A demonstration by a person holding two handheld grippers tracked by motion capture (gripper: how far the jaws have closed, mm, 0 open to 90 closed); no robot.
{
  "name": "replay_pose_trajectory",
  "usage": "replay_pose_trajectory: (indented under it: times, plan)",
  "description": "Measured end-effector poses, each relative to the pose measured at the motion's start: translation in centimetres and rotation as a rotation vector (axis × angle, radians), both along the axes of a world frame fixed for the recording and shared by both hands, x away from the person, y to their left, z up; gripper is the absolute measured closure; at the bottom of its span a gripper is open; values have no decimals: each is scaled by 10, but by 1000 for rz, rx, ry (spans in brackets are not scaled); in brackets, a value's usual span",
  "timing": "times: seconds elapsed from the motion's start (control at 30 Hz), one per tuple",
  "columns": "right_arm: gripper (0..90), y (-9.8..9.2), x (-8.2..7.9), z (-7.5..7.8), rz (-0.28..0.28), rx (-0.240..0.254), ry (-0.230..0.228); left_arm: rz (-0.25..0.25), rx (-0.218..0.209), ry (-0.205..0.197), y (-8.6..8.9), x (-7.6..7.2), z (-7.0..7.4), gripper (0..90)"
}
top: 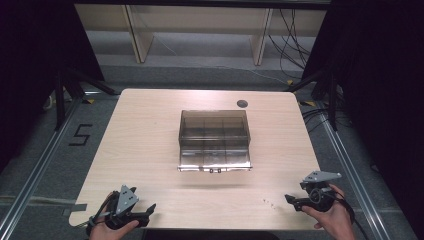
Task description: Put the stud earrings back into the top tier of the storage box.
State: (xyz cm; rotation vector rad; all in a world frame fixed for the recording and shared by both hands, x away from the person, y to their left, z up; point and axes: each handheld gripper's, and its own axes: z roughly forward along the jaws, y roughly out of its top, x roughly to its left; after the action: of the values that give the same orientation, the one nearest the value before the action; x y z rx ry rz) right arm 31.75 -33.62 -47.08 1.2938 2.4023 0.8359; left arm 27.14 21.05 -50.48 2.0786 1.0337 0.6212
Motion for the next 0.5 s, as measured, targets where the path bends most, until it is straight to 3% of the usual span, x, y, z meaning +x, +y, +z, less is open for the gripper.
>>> replay_pose_trajectory:
  times: [0.03,0.13,0.23,0.27,0.3,0.4,0.43,0.47,0.5]
  plan:
    - [256,3,-3,1,-30,13,26,0,-11,3,0,0,0,154]
    - [270,2,-2,0,-1,-4,2,-1,6,-2,0,0,-1,154]
    - [278,4,-3,5,2,-23,52,3,-7,-7,0,0,0,154]
    - [284,4,-3,3,11,-26,27,-3,13,-8,2,0,0,155]
    - [288,5,-3,5,13,-35,51,-3,13,-8,2,0,0,154]
    - [307,6,-4,8,10,-39,57,5,-4,3,0,0,0,154]
    - [314,8,-6,9,-4,-24,77,9,9,-3,0,0,-1,154]
    - [322,7,-5,10,17,-40,62,2,8,-3,1,0,-1,154]
    - [329,8,-5,9,19,-27,52,-3,14,-4,1,0,0,154]
